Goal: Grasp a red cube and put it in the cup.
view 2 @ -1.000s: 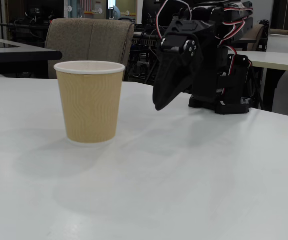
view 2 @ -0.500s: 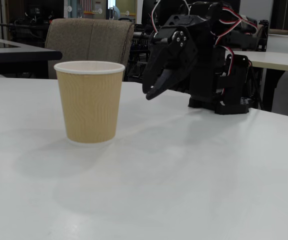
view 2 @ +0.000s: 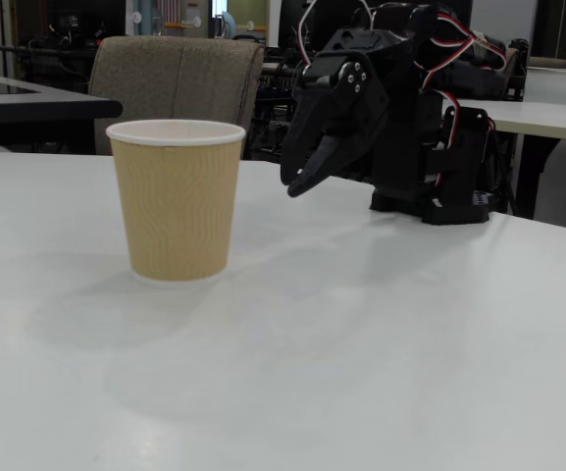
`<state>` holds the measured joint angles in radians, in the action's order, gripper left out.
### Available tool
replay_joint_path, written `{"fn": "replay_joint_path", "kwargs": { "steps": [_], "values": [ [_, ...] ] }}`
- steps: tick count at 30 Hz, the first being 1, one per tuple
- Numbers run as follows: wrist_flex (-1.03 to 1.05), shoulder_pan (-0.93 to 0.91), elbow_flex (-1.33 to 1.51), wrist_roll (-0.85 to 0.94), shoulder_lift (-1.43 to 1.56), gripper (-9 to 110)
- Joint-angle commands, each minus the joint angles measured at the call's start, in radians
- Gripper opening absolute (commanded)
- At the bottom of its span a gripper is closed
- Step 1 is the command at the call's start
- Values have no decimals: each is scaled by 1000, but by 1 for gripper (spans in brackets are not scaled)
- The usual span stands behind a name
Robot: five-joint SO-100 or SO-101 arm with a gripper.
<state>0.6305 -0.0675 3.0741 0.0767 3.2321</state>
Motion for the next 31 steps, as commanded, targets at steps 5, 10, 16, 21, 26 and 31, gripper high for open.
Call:
{"fn": "replay_joint_path", "kwargs": {
  "steps": [5,10,16,21,26,31],
  "values": [
    [-3,8,72,-6,15,0],
    [-3,12,72,-2,15,0],
    [-5,12,72,0,15,0],
    [-5,12,72,0,15,0],
    [-5,12,72,0,15,0],
    [-5,14,72,0,15,0]
  ]
}}
